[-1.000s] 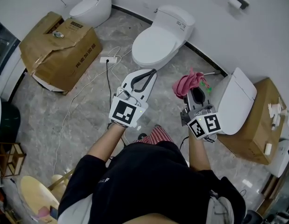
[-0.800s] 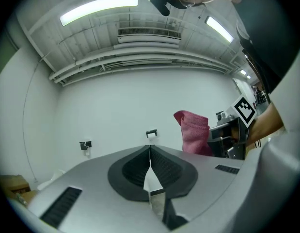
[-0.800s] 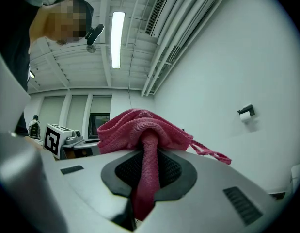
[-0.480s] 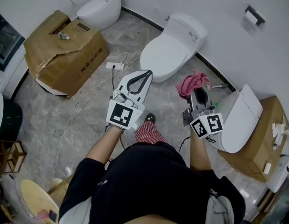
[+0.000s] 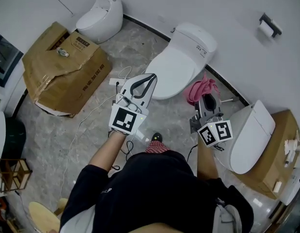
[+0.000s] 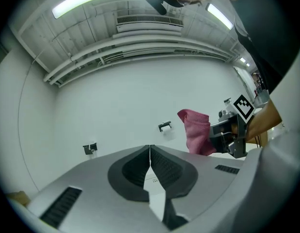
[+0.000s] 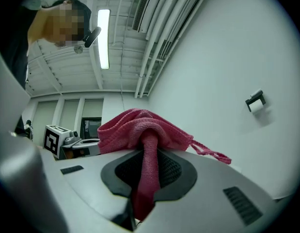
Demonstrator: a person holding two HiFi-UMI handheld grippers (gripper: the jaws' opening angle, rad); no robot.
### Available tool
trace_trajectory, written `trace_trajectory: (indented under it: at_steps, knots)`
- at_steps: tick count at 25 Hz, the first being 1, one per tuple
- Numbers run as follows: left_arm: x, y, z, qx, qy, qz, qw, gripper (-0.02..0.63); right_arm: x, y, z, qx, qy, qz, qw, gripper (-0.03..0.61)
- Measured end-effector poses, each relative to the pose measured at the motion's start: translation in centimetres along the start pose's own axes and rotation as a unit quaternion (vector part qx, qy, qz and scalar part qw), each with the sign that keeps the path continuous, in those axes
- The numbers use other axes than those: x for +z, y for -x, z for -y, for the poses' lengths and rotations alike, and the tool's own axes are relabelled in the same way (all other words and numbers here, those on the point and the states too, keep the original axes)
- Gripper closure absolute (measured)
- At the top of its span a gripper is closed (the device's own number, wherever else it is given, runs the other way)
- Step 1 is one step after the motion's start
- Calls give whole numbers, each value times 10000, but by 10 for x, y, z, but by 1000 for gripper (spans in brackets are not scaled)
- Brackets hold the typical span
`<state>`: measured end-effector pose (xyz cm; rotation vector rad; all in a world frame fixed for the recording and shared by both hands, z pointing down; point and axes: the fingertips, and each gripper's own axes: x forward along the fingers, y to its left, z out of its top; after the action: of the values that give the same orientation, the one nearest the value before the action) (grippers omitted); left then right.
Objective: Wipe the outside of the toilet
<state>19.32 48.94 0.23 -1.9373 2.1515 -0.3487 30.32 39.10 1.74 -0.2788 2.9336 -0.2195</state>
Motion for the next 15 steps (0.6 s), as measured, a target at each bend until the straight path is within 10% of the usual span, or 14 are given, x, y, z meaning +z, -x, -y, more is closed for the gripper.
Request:
trace_trajectory:
  at_steps: [15]
  knots:
    - [-3,-101,-36,-605,-257,6,9978,603,-8,-37,76,-585,-295,280,9975,523]
